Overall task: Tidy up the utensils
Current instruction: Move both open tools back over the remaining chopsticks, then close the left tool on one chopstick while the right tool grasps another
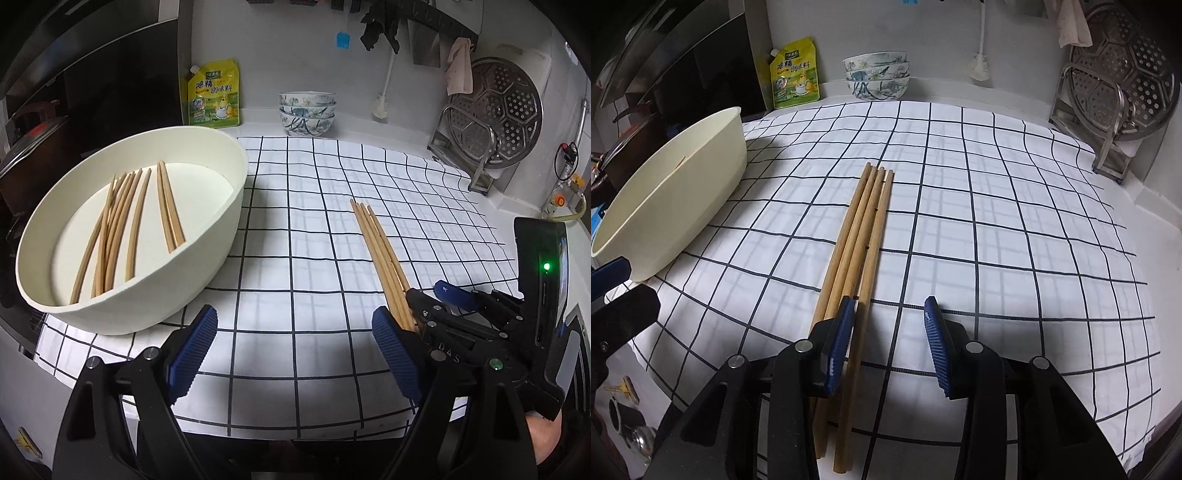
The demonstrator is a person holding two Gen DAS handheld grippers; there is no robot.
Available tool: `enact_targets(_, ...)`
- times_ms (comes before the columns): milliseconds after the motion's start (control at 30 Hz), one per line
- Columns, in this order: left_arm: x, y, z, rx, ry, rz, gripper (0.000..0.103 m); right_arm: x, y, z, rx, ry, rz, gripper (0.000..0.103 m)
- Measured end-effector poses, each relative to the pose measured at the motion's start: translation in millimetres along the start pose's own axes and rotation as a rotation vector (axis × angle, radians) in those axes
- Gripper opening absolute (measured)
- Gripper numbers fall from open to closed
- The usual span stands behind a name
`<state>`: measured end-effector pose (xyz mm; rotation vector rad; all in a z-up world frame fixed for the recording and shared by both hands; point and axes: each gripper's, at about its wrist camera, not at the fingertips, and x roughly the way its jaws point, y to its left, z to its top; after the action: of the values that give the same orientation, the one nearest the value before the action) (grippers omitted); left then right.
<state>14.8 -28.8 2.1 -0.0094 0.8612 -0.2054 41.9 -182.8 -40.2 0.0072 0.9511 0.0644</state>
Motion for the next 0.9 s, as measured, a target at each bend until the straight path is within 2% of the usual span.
enact_targets(67,4,-3,0,-0.002,0.005,-0.003,0.084,3,2,1,-0.018,0.01,0.007,0.016)
enact_targets(233,14,-12,2,-0.012,0.006,-0.018,0.086,6,4,4,-0.062,0.007,0.001,0.007)
enact_targets(333,25,-19,3,-0.029,0.018,-0.03,0.086,6,-6,3,-0.04,-0.003,0.009,0.007)
enact_targets(567,51,-34,8,-0.048,0.031,0.004,0.086,4,-42,2,0.061,-0.003,0.022,0.006)
enact_targets(667,62,-41,7,-0.042,0.044,0.02,0.086,1,-57,0,0.082,-0.007,0.006,0.006)
enact_targets(733,68,-46,7,-0.034,0.051,0.024,0.086,1,-65,-1,0.103,-0.004,0.025,0.006)
enact_targets(900,76,-57,6,-0.002,0.055,0.044,0.086,0,-67,-1,0.103,-0.003,0.024,0.006)
